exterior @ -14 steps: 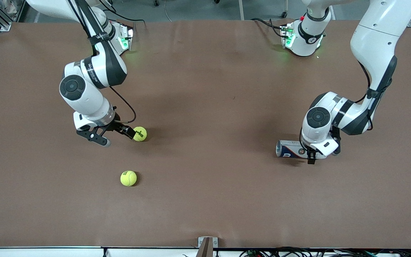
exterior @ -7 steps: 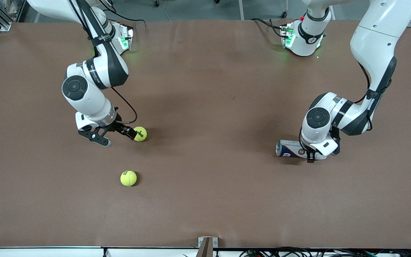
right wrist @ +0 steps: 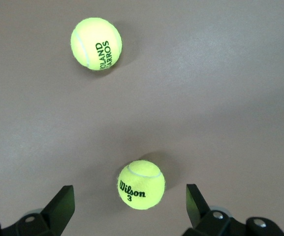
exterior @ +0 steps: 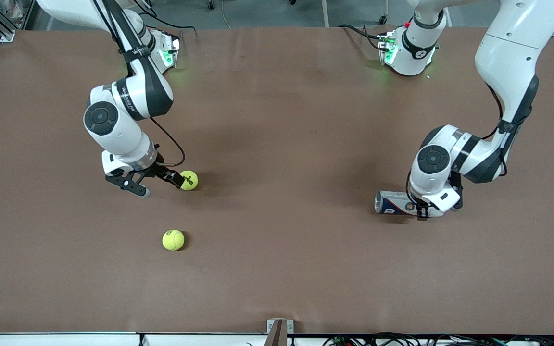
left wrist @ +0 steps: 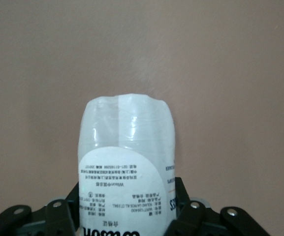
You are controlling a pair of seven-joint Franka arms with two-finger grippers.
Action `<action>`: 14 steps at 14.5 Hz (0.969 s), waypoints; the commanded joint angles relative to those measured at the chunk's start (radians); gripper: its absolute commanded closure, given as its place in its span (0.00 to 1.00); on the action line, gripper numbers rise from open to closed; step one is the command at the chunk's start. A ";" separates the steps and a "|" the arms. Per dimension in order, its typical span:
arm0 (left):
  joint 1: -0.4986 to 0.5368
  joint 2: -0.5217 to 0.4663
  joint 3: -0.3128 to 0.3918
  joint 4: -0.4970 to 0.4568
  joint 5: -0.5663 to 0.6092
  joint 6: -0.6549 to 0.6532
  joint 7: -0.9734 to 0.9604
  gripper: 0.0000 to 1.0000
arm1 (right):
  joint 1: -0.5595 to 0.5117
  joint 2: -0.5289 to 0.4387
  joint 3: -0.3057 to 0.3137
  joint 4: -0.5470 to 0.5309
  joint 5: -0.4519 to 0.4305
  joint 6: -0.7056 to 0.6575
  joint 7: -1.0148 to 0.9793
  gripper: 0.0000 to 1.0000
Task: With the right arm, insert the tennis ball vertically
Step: 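Grasp the white can with the left gripper while the right gripper lowers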
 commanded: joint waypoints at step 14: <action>0.055 -0.057 -0.252 0.137 -0.282 0.001 0.076 0.31 | 0.016 0.047 -0.004 -0.046 0.018 0.077 0.025 0.00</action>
